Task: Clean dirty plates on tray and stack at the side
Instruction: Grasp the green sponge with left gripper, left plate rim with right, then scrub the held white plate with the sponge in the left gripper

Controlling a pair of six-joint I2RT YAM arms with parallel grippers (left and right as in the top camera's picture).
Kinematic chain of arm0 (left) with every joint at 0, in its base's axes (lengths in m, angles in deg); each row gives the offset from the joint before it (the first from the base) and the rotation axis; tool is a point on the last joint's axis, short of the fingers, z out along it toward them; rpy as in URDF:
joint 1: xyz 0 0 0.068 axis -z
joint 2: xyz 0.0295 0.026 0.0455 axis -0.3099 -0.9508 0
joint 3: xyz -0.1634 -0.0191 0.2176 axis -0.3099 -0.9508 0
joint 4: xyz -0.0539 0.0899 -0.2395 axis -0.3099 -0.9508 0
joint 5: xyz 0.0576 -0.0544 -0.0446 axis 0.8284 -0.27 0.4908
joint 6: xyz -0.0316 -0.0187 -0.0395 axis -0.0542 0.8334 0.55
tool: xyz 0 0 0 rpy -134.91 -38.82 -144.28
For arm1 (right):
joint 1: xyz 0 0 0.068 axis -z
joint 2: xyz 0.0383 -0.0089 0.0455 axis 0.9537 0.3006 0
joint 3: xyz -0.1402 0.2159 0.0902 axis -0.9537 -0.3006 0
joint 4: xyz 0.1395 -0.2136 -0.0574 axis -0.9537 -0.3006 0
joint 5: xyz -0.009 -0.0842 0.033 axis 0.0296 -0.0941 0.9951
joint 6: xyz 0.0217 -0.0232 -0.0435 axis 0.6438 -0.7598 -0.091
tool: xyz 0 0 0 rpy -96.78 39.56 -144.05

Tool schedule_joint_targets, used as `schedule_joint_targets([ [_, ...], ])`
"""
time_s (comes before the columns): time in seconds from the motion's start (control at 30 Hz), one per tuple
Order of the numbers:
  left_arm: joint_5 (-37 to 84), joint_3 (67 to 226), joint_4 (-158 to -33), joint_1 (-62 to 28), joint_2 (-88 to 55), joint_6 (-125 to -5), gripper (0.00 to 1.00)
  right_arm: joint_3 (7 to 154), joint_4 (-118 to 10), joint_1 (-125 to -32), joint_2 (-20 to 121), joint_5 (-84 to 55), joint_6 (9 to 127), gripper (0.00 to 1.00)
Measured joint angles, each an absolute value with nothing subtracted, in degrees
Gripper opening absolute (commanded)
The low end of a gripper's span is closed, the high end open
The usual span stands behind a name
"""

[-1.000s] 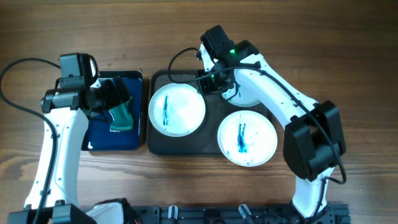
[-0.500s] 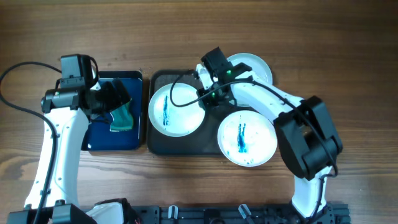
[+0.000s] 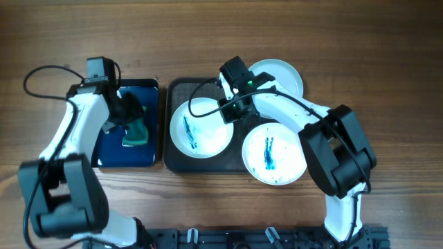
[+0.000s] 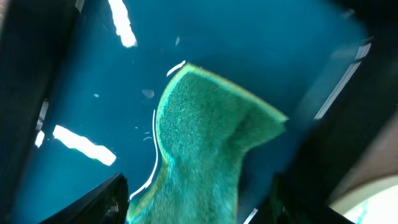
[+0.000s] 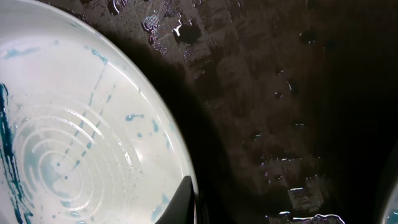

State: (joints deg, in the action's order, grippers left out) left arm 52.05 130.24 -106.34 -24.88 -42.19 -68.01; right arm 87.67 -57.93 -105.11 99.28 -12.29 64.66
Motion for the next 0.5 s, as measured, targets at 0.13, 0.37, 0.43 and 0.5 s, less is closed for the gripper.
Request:
schedule_joint_targets([
  [0.13,50.1,130.2,-106.3,-24.9,-45.7,-66.3,0.48,87.7,-58.0,-105.1,99.3,-12.3,64.8,0.04],
  [0.37,49.5,130.2,-105.9,-24.1,-48.9,-68.6,0.18,87.9,-58.6,-105.1,99.3,-12.7,65.0,0.04],
  [0.43,49.6,130.2,-105.8,-24.1,-49.3,-69.6,0.10,87.9,-58.7,-105.1,99.3,-12.7,65.0,0.05],
  [0.5,49.5,130.2,-105.7,-24.1,-49.3,-70.0,0.04,87.9,-58.7,-105.1,99.3,-12.7,65.0,0.04],
])
